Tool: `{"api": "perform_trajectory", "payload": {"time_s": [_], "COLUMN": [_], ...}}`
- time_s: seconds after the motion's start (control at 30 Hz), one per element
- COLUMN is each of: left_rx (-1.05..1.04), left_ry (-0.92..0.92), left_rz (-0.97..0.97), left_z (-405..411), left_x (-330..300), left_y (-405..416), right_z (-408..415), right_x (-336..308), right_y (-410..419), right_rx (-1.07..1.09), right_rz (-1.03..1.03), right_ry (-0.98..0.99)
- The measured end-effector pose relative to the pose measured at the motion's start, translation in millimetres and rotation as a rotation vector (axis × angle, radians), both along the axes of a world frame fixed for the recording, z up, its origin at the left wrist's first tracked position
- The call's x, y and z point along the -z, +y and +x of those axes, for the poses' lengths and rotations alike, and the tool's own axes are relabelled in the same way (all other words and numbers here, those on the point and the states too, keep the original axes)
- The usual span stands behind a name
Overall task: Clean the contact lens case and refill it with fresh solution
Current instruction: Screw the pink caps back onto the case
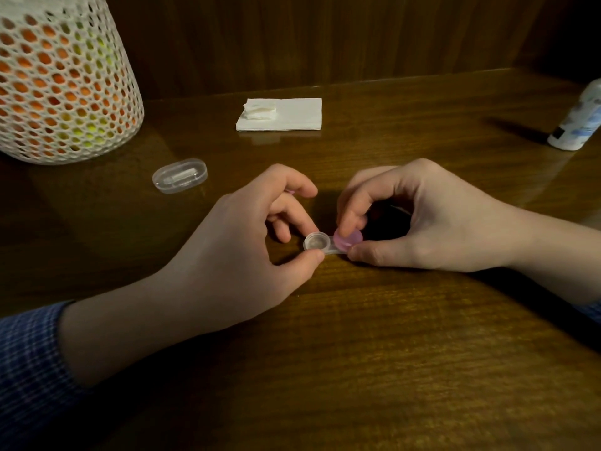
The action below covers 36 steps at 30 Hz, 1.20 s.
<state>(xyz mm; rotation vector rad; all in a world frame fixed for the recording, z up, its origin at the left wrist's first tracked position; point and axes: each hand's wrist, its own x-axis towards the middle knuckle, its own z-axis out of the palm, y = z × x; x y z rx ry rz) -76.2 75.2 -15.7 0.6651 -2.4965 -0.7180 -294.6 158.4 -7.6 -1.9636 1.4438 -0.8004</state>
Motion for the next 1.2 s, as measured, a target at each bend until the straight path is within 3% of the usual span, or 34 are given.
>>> {"api": "perform_trajectory", "payload": {"time_s": [1.2], "left_rx": [0.002], "left_ry": [0.002], "left_rz": [-0.009], "left_z": [0.4], "left_x": [1.6], "left_y": [-0.9], "right_z": [-0.6], "right_x": [-1.2], "right_y": [0.7], "right_rx": [-0.018], "right_rz": [-0.021], "right_ry": [0.006]}}
